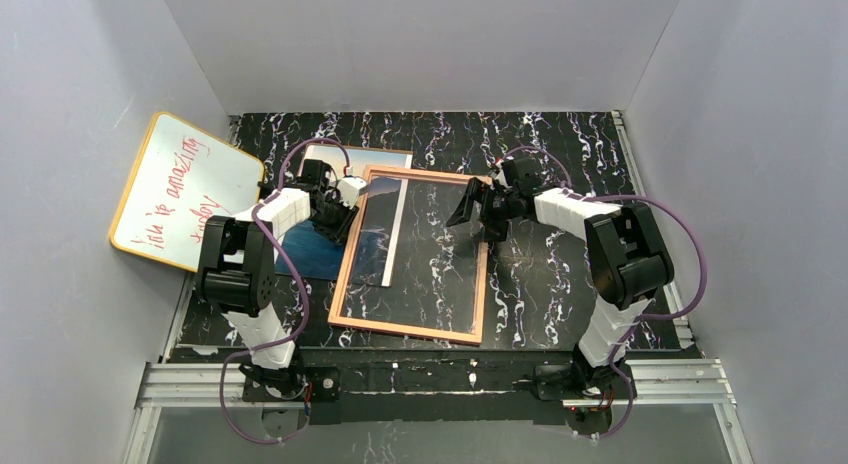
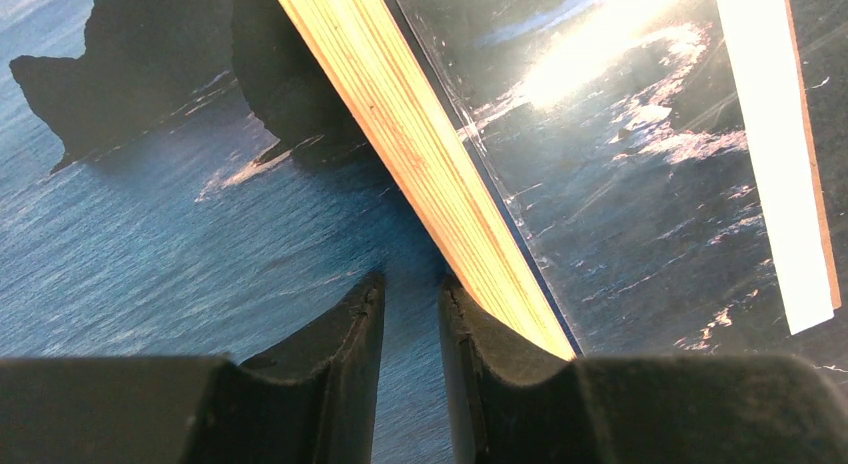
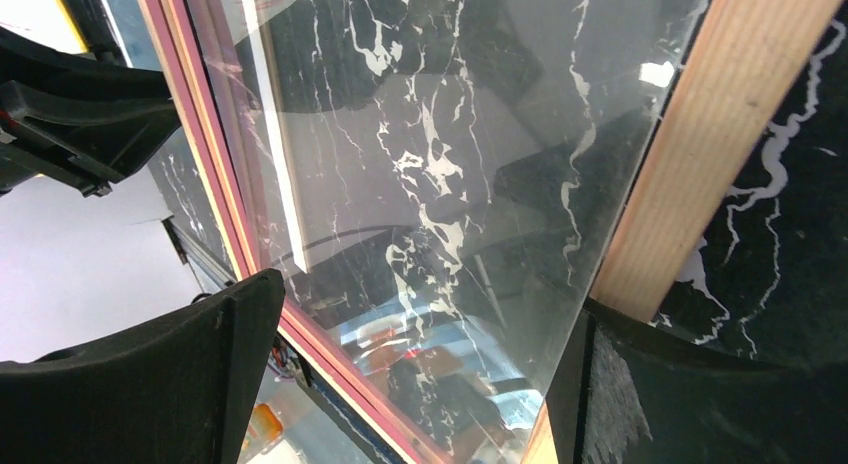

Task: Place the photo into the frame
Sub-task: Place the photo frame item in the photo frame.

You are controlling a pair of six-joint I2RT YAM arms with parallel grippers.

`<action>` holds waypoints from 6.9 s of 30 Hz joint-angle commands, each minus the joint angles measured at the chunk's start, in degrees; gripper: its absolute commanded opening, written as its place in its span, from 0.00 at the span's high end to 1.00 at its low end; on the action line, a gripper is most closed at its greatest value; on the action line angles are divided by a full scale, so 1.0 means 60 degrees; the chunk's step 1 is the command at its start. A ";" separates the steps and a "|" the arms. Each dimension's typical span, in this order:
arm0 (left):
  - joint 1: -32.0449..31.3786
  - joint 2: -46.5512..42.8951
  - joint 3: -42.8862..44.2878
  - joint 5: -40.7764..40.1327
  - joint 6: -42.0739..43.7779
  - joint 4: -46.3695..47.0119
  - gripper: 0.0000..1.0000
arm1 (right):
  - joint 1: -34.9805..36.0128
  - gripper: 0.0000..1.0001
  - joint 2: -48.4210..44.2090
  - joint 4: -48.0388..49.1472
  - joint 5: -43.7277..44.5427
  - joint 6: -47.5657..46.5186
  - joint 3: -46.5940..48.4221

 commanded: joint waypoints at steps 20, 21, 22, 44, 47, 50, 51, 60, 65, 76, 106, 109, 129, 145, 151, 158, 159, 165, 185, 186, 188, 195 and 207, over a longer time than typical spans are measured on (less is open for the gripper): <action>-0.0156 0.0359 -0.0396 0.0304 -0.0037 -0.0761 0.76 | 0.0308 0.01 -0.0317 -0.1518 0.1193 -0.0599 0.1078; -0.0154 0.0362 -0.0404 0.0302 -0.0037 -0.0750 0.76 | 0.0338 0.01 -0.0286 -0.1428 0.1106 -0.0556 0.1068; -0.0157 0.0371 -0.0405 0.0312 -0.0039 -0.0756 0.76 | 0.0368 0.01 -0.0266 -0.1299 0.1020 -0.0499 0.1064; -0.0148 0.0416 -0.0363 0.0302 -0.0037 -0.0742 0.77 | 0.1043 0.11 -0.1014 0.0022 0.0144 0.0184 0.1445; -0.0142 0.0404 -0.0341 0.0293 -0.0074 -0.0760 0.77 | 0.1040 0.16 -0.1178 0.0268 -0.0067 0.0265 0.1327; -0.0149 0.0374 -0.0340 0.0239 -0.0052 -0.0750 0.78 | 0.1034 0.23 -0.1370 0.0702 -0.0297 0.0446 0.1080; -0.0149 0.0365 -0.0340 0.0211 -0.0045 -0.0748 0.78 | 0.1030 0.26 -0.1451 0.0898 -0.0373 0.0520 0.0918; -0.0091 0.0486 -0.0119 0.0409 -0.0183 -0.0922 0.80 | 0.1024 0.44 -0.1552 0.2429 -0.1018 0.1161 0.0427; -0.0034 0.0501 -0.0082 0.0457 -0.0144 -0.0979 0.81 | 0.1017 0.69 -0.1653 0.3278 -0.1349 0.1501 0.0168; 0.0119 0.0566 0.0026 0.0587 -0.0184 -0.1096 0.83 | 0.1010 0.93 -0.1378 0.5720 -0.2227 0.3080 -0.0311; 0.0246 0.0607 0.0021 0.0862 0.0006 -0.1250 0.93 | 0.0940 0.99 -0.2067 0.6847 -0.0467 0.5820 -0.2516; 0.0246 0.0610 0.0063 0.0968 0.0049 -0.1367 0.96 | 0.0937 0.99 -0.2162 0.6832 -0.0552 0.5836 -0.2455; 0.2297 0.0964 0.1947 0.1364 -0.0212 -0.2175 1.00 | 0.0870 0.99 -0.2454 0.7310 -0.1235 0.5744 -0.1649; 0.2075 0.0821 0.1228 0.1609 0.0094 -0.2069 1.00 | 0.0219 0.99 -0.0762 0.6991 -0.1299 0.4230 -0.2745; 0.1655 0.0827 0.1101 0.1552 -0.0061 -0.1943 1.00 | 0.0060 0.99 -0.0605 0.6938 -0.1380 0.4101 -0.2723; 0.1161 0.0898 0.1063 0.1475 -0.0181 -0.1823 1.00 | -0.0044 0.99 -0.0477 0.7038 -0.1503 0.4317 -0.2965; 0.1137 0.0907 0.1064 0.1484 -0.0198 -0.1818 1.00 | -0.0044 0.99 -0.0440 0.7145 -0.1568 0.4374 -0.3012; 0.0958 0.0953 0.1017 0.1404 -0.0264 -0.1713 1.00 | -0.0045 0.99 -0.0295 0.7394 -0.1845 0.4593 -0.3110; 0.0789 0.0981 0.0991 0.1321 -0.0316 -0.1611 1.00 | -0.0045 0.99 -0.0325 0.7886 -0.1892 0.4970 -0.3507; 0.0776 0.0992 0.1000 0.1319 -0.0318 -0.1599 1.00 | -0.0045 0.99 -0.0340 0.7879 -0.1893 0.4963 -0.3543; 0.0767 0.1002 0.1019 0.1312 -0.0316 -0.1600 1.00 | -0.0044 0.99 -0.0332 0.7891 -0.1883 0.4952 -0.3593; 0.0715 0.0942 0.0973 0.1309 -0.0324 -0.1606 1.00 | -0.0045 0.99 -0.0203 0.8023 -0.1919 0.5032 -0.3604; 0.0627 0.0973 0.0951 0.1302 -0.0287 -0.1598 1.00 | -0.0048 0.99 -0.0062 0.8181 -0.1559 0.5203 -0.3838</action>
